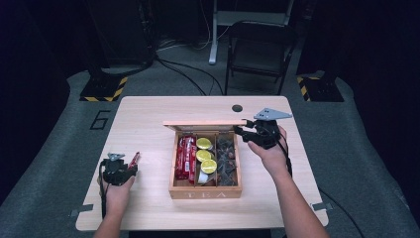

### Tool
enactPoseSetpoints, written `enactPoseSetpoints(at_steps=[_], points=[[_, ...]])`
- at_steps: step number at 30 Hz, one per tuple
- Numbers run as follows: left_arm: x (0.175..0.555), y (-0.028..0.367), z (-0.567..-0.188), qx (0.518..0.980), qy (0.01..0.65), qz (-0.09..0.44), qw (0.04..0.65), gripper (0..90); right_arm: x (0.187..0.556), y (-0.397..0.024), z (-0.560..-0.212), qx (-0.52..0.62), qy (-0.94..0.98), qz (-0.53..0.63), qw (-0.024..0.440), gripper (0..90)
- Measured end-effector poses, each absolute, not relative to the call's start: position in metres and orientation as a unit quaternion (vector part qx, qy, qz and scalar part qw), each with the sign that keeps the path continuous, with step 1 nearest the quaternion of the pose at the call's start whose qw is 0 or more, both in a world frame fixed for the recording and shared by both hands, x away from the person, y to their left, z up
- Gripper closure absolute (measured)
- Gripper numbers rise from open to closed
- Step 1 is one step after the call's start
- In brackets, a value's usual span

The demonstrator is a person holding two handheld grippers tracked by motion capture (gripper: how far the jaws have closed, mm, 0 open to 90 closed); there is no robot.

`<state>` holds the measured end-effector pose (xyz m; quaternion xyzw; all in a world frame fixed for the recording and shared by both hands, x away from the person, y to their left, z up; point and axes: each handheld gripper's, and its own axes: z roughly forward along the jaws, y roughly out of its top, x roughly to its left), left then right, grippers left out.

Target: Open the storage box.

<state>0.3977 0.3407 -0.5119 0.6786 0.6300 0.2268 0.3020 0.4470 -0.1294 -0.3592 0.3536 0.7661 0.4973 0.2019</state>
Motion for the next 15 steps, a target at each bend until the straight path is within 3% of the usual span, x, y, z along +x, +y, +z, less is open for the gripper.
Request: enactPoseSetpoints(at_steps=[7, 15], points=[[0.395, 0.339, -0.506, 0.679, 0.622, 0.240, 0.307, 47.2, 0.447, -0.129, -0.359, 0.353, 0.766, 0.498, 0.202, 55.3], [0.391, 0.335, -0.495, 0.676, 0.613, 0.246, 0.327, 45.0, 0.447, -0.129, -0.359, 0.353, 0.766, 0.497, 0.202, 55.4]])
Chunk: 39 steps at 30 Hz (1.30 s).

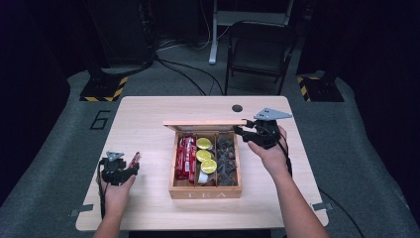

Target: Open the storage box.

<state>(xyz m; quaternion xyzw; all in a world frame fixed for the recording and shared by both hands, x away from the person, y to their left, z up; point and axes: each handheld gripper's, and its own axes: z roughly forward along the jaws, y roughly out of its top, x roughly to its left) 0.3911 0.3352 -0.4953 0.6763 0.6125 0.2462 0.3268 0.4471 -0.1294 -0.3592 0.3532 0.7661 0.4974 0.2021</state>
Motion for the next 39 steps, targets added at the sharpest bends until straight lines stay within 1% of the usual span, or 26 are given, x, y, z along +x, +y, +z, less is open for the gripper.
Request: enactPoseSetpoints(at_steps=[11, 24, 32, 39], points=[[0.385, 0.326, -0.475, 0.678, 0.594, 0.239, 0.361, 45.8, 0.447, -0.129, -0.359, 0.350, 0.767, 0.497, 0.205, 55.4], [0.380, 0.304, -0.451, 0.696, 0.556, 0.236, 0.389, 48.3, 0.446, -0.129, -0.359, 0.349, 0.769, 0.494, 0.206, 55.5], [0.376, 0.286, -0.429, 0.720, 0.520, 0.221, 0.403, 50.9, 0.444, -0.130, -0.359, 0.349, 0.769, 0.495, 0.204, 55.4], [0.377, 0.269, -0.404, 0.727, 0.495, 0.222, 0.422, 52.4, 0.443, -0.130, -0.358, 0.348, 0.770, 0.494, 0.204, 55.5]])
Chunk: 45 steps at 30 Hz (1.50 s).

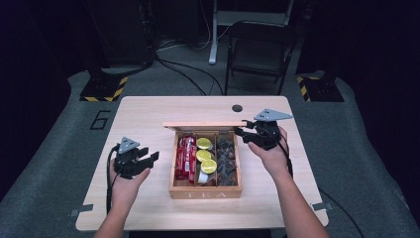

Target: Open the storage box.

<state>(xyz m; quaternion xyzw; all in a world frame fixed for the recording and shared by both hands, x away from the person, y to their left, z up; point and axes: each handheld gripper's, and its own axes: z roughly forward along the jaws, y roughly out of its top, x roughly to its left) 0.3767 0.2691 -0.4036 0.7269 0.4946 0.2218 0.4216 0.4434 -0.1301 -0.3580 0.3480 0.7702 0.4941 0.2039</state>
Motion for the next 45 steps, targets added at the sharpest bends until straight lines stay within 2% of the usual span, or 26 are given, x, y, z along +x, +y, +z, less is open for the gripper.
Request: enactPoseSetpoints(at_steps=[8, 17, 26, 37, 45], points=[[0.382, 0.249, -0.367, 0.739, 0.457, 0.240, 0.433, 50.3, 0.443, -0.130, -0.358, 0.347, 0.770, 0.495, 0.206, 55.5], [0.388, 0.233, -0.343, 0.742, 0.433, 0.247, 0.448, 49.7, 0.443, -0.130, -0.359, 0.347, 0.769, 0.496, 0.206, 55.4], [0.394, 0.222, -0.332, 0.746, 0.415, 0.260, 0.451, 55.4, 0.440, -0.130, -0.360, 0.349, 0.770, 0.493, 0.204, 55.3], [0.394, 0.221, -0.332, 0.754, 0.413, 0.258, 0.441, 56.3, 0.434, -0.132, -0.359, 0.354, 0.766, 0.500, 0.196, 54.9], [0.393, 0.223, -0.335, 0.751, 0.413, 0.252, 0.450, 56.2, 0.421, -0.128, -0.348, 0.349, 0.777, 0.484, 0.200, 47.2]])
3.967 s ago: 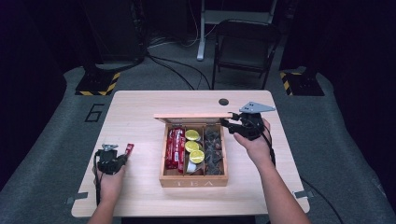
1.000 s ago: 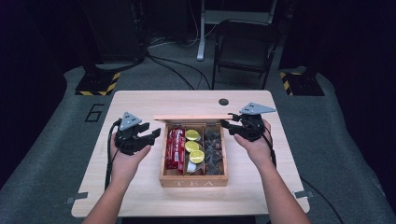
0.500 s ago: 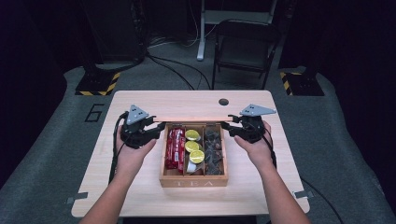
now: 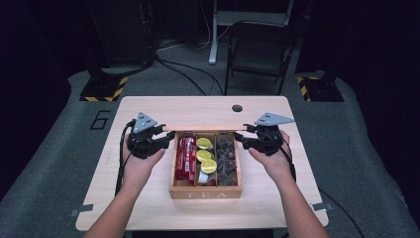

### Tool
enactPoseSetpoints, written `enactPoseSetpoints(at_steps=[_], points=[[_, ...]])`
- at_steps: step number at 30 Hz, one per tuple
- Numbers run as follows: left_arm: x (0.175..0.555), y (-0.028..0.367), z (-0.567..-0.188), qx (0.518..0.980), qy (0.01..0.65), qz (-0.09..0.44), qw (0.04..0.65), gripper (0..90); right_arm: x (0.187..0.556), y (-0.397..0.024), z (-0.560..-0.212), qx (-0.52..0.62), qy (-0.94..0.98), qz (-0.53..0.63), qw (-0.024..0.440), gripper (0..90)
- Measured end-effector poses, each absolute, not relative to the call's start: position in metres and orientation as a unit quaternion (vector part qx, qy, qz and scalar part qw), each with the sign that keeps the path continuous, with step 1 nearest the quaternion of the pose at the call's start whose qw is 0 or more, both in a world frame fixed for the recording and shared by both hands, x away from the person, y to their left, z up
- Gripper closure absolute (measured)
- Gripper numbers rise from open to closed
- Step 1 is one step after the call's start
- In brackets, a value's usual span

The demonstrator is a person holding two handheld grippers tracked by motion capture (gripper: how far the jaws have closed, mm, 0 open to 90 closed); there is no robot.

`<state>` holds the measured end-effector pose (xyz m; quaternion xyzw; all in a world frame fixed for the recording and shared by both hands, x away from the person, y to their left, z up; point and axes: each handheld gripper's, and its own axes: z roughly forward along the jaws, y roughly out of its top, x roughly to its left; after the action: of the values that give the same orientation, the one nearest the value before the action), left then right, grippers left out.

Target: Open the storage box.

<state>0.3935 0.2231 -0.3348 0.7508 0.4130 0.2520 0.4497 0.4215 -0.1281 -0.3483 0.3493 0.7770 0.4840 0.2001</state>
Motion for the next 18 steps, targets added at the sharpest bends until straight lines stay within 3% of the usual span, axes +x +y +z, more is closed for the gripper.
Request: enactPoseSetpoints(at_steps=[9, 18], points=[[0.394, 0.225, -0.334, 0.754, 0.417, 0.239, 0.448, 56.3, 0.418, -0.124, -0.346, 0.344, 0.782, 0.480, 0.202, 39.7], [0.388, 0.223, -0.339, 0.753, 0.414, 0.249, 0.446, 56.3, 0.409, -0.134, -0.350, 0.334, 0.781, 0.489, 0.200, 50.3]])
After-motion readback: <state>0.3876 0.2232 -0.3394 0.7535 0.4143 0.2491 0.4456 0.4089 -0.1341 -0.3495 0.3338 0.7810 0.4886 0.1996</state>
